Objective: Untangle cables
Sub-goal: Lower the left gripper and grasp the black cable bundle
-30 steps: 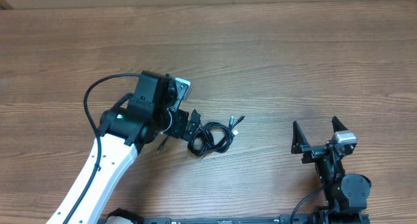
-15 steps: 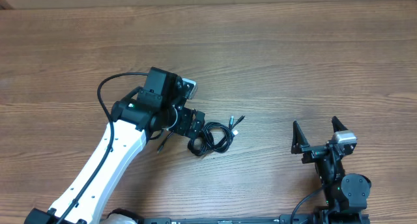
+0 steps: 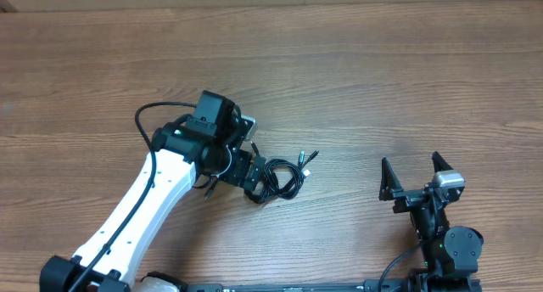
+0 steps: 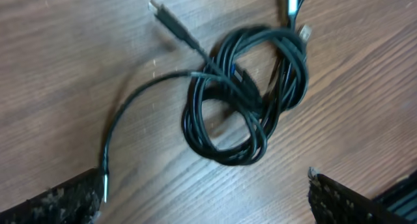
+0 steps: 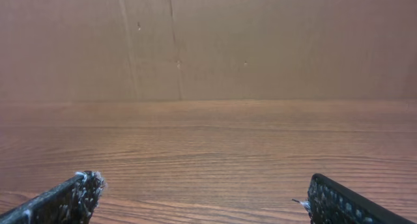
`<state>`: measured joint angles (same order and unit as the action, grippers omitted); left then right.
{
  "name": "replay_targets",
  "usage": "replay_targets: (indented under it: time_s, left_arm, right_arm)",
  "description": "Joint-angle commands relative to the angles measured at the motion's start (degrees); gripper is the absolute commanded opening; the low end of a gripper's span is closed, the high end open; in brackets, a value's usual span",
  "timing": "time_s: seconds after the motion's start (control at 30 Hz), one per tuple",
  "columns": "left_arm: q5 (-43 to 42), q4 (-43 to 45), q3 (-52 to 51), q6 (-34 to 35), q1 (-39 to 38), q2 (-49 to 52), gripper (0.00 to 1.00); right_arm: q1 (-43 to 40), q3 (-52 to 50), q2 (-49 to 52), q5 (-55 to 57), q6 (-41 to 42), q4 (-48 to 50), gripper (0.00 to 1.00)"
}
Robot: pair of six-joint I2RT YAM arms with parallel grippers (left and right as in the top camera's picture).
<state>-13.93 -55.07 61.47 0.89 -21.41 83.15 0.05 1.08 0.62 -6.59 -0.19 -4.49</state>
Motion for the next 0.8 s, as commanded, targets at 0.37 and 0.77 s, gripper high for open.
replay_targets:
  time_s: [0.37, 0.77]
  left_arm:
    - [4.0, -0.7, 1.2, 10.8, -0.4, 11.8, 1.00]
    - [8.5, 0.6, 0.7, 11.7, -1.0, 17.5, 1.00]
  right_arm:
    - [0.2, -0.6, -0.5, 0.5, 0.2, 0.3, 1.00]
    - [0.2, -0.6, -0.5, 0.5, 0.2, 0.3, 1.00]
